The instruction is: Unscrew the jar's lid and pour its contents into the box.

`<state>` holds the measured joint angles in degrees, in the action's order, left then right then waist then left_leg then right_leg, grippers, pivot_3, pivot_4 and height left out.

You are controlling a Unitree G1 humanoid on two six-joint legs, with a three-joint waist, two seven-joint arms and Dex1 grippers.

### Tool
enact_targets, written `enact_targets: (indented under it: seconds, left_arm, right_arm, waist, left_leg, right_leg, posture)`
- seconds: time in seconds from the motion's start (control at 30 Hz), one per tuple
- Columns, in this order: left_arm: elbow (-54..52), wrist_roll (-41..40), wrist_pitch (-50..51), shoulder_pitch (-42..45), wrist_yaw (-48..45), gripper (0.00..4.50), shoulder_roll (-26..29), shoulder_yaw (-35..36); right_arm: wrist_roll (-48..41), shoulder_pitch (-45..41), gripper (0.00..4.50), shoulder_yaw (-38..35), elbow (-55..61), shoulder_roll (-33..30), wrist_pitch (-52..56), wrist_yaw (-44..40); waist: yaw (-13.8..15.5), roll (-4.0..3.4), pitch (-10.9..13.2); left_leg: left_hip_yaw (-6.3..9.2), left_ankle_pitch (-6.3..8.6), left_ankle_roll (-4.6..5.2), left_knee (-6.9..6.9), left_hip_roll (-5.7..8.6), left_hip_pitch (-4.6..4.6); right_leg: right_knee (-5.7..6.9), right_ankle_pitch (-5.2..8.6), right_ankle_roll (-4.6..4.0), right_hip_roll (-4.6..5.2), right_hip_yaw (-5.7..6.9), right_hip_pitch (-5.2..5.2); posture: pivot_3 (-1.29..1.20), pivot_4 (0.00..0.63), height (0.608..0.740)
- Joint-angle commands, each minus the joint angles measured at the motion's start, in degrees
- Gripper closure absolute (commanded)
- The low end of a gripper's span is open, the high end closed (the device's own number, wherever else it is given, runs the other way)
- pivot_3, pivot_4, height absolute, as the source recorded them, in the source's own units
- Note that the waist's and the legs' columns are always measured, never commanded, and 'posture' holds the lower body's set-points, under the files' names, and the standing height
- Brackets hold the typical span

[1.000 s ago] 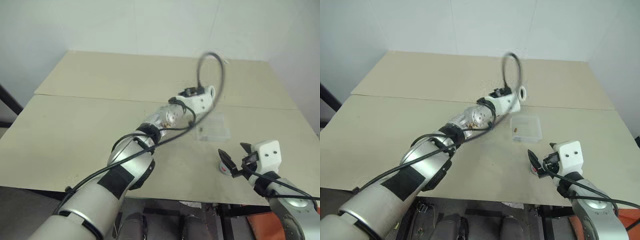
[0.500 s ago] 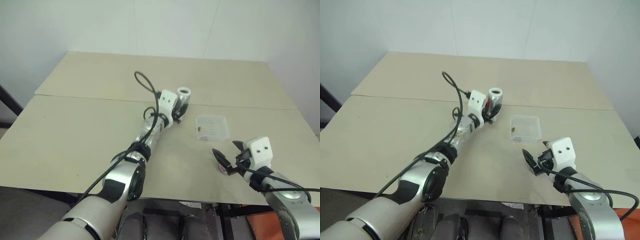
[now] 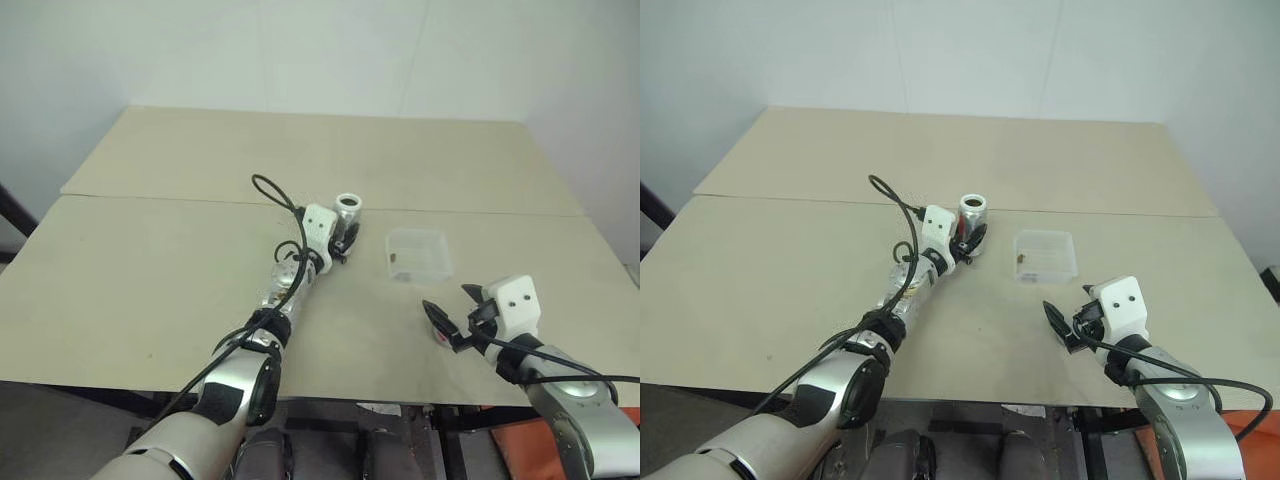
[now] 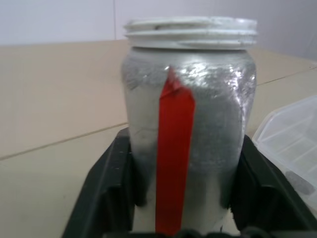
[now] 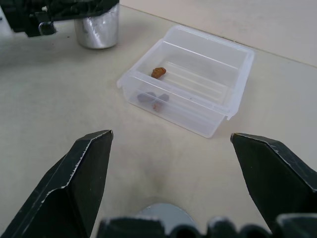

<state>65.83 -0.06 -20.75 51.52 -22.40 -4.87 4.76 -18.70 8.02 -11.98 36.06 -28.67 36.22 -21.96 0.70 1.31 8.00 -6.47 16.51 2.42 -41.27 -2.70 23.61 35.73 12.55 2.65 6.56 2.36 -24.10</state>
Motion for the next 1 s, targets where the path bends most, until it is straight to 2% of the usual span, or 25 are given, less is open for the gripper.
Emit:
enact_targets:
  seconds: [0.03, 0.1, 0.33, 0.63, 0.77, 0.83, 0.9, 1.0]
  left_arm:
    - [-3.1, -0.8, -0.4, -1.2, 0.2, 0.67, -0.9, -0.5]
    - [-4.2, -0.9, -0.3, -1.9, 0.2, 0.03, -0.9, -0.8]
    - [-15.8, -0.3, 0.4, -8.9, -1.0, 0.03, 1.1, -3.1]
    - [-47.8, -1.9, 10.9, -26.4, -6.1, 0.03, 8.5, -7.5]
    - [-62.3, -4.1, 18.8, -32.7, -8.0, 0.03, 14.3, -6.5]
    - [-68.0, -7.8, 20.6, -35.3, -13.1, 0.03, 18.6, -6.2]
    - [-72.4, -12.5, 19.8, -38.5, -22.1, 0.03, 25.5, -5.7]
    - [-74.2, -15.4, 16.4, -42.0, -29.6, 0.03, 33.6, -3.3]
  right_arm:
    - [0.7, -0.1, 0.00, -0.5, 0.8, -0.1, -2.2, 0.0]
    - [0.8, -0.2, 0.00, -0.3, 0.6, 0.0, -2.3, -0.1]
    - [1.3, -0.6, 0.00, 0.4, -0.1, 0.0, -2.9, -0.3]
    - [2.0, -1.8, 0.00, 1.0, -1.5, -0.9, -3.2, -1.7]
    - [1.5, -2.1, 0.00, 0.4, -1.7, -2.2, -3.3, -3.4]
    - [-0.5, -1.8, 0.00, -1.2, -1.4, -3.6, -3.9, -6.3]
    - [-3.5, -0.3, 0.00, -4.0, -1.0, -5.9, -6.0, -11.7]
    - [-8.5, 1.3, 0.00, -8.7, -1.6, -10.1, -7.2, -19.5]
  waist:
    - [0.0, 0.00, 0.0]
    - [0.1, 0.00, 0.0]
    - [0.0, -0.01, 0.0]
    - [-0.1, -0.06, 0.0]
    - [0.0, -0.07, 0.0]
    - [0.0, -0.09, -0.1]
    - [0.0, -0.11, -0.1]
    - [-0.1, -0.13, -0.1]
  left_leg:
    - [0.00, 0.01, 0.01, 0.00, 0.00, 0.00]
    - [0.01, 0.01, 0.02, -0.02, 0.00, 0.03]
    - [0.03, 0.04, 0.07, 0.03, -0.01, 0.00]
    - [0.15, 0.04, 0.06, 0.07, -0.05, -0.11]
    - [0.15, -0.01, -0.03, 0.09, -0.06, -0.19]
    - [0.15, 0.00, 0.00, 0.09, -0.08, -0.24]
    - [0.14, 0.04, 0.06, 0.14, -0.09, -0.29]
    - [0.08, 0.04, 0.06, 0.27, -0.10, -0.36]
  right_leg:
    - [0.00, 0.00, 0.00, 0.00, 0.00, -0.01]
    - [-0.01, 0.00, 0.00, 0.00, 0.00, -0.01]
    - [0.00, 0.00, 0.00, 0.00, -0.02, -0.02]
    - [0.01, 0.00, -0.01, 0.00, -0.12, -0.02]
    - [0.02, 0.00, -0.01, 0.00, -0.18, 0.01]
    - [0.01, 0.01, -0.02, 0.00, -0.18, 0.04]
    - [0.00, 0.02, -0.04, 0.00, -0.20, 0.03]
    - [0.00, 0.05, -0.08, 0.00, -0.25, 0.02]
  posture:
    - [0.00, 0.150, 0.740]
    - [0.00, 0.150, 0.740]
    - [0.00, 0.150, 0.740]
    - [0.00, 0.150, 0.740]
    - [0.00, 0.150, 0.740]
    - [0.00, 0.150, 0.740]
    - [0.00, 0.150, 0.740]
    - [0.00, 0.150, 0.740]
